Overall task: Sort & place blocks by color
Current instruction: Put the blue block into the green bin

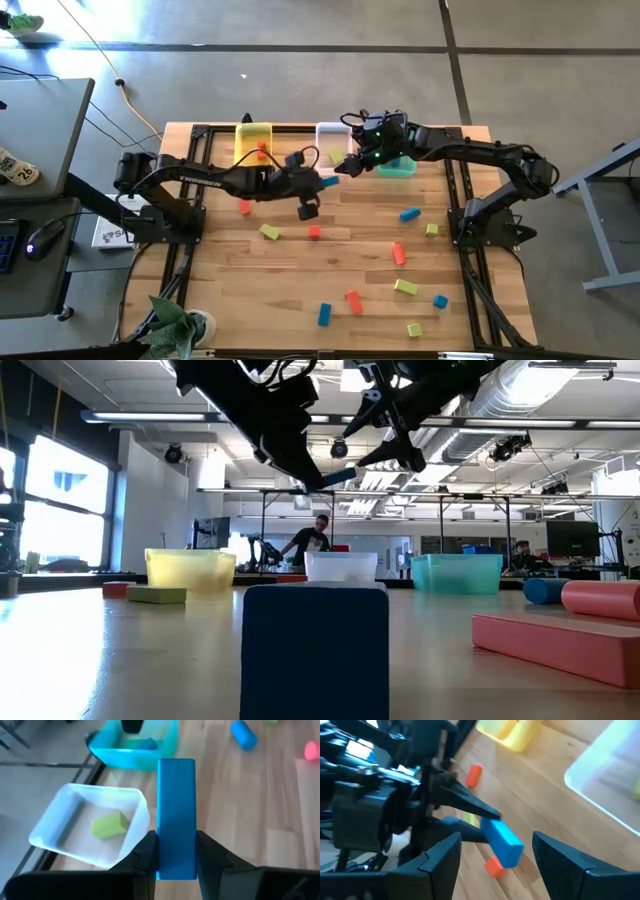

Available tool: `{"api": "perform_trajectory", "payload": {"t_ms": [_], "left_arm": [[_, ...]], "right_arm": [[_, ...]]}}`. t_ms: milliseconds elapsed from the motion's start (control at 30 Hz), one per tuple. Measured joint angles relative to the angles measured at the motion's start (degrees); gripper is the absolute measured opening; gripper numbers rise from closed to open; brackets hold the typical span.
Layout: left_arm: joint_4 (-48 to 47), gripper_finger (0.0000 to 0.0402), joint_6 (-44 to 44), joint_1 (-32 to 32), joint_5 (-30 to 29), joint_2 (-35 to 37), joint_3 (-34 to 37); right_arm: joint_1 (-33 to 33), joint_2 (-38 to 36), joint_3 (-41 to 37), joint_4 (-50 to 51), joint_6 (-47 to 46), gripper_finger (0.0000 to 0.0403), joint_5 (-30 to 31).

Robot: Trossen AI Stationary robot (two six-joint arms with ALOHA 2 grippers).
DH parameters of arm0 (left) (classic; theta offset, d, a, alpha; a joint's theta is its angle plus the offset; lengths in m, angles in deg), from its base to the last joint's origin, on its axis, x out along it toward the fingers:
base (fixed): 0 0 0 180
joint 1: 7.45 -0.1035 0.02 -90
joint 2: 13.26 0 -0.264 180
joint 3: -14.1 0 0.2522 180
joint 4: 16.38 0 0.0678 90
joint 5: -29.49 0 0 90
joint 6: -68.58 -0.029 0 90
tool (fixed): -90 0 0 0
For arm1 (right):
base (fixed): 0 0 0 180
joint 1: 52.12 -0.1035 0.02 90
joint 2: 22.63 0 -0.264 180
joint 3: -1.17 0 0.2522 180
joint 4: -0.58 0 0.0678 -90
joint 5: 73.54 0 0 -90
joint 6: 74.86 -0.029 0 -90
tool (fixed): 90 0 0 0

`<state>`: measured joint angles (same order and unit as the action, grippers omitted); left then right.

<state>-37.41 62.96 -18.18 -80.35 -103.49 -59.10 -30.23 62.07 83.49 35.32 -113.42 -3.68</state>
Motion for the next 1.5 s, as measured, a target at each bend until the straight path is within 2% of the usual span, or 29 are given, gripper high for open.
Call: {"api": "perform_trajectory", "payload": {"t_ms": [400,500,633,800,867,1133,1267,1500], "left_arm": [[10.4,0.0071,-2.1,-1.4,-3.7,0.0,0.0],[11.8,0.0071,-3.1,-1.4,-4.4,0.0,0.0],[12.9,0.0071,-3.7,-1.6,-5.2,0.0,0.0],[13.9,0.0073,-5.7,-1.6,-6.3,0.0,0.0],[14.4,0.0090,-5.9,-1.7,-7.9,-0.1,0.0],[14.8,0.0173,-4.5,-1.7,-9.4,0.0,0.0],[14.8,0.0192,-3.4,-1.9,-10.1,0.0,0.0],[14.4,0.0200,-3.6,-2.0,-12.7,0.0,0.0]], "right_arm": [[0.0,0.0,0.0,-1.2,1.3,0.0231,3.3],[0.0,0.0,0.0,-1.1,2.1,0.0221,3.4],[0.0,0.0,0.0,-1.4,3.9,0.0171,4.4],[0.0,0.0,0.0,-3.4,7.0,0.0068,5.6],[0.0,-0.1,0.1,-4.3,7.9,0.0034,5.3],[0.9,0.0,0.0,-1.7,13.6,0.0045,6.9],[2.9,0.0,0.0,2.2,17.7,0.0034,9.1],[8.3,0.0,0.0,9.4,23.6,0.0035,19.6]]}}
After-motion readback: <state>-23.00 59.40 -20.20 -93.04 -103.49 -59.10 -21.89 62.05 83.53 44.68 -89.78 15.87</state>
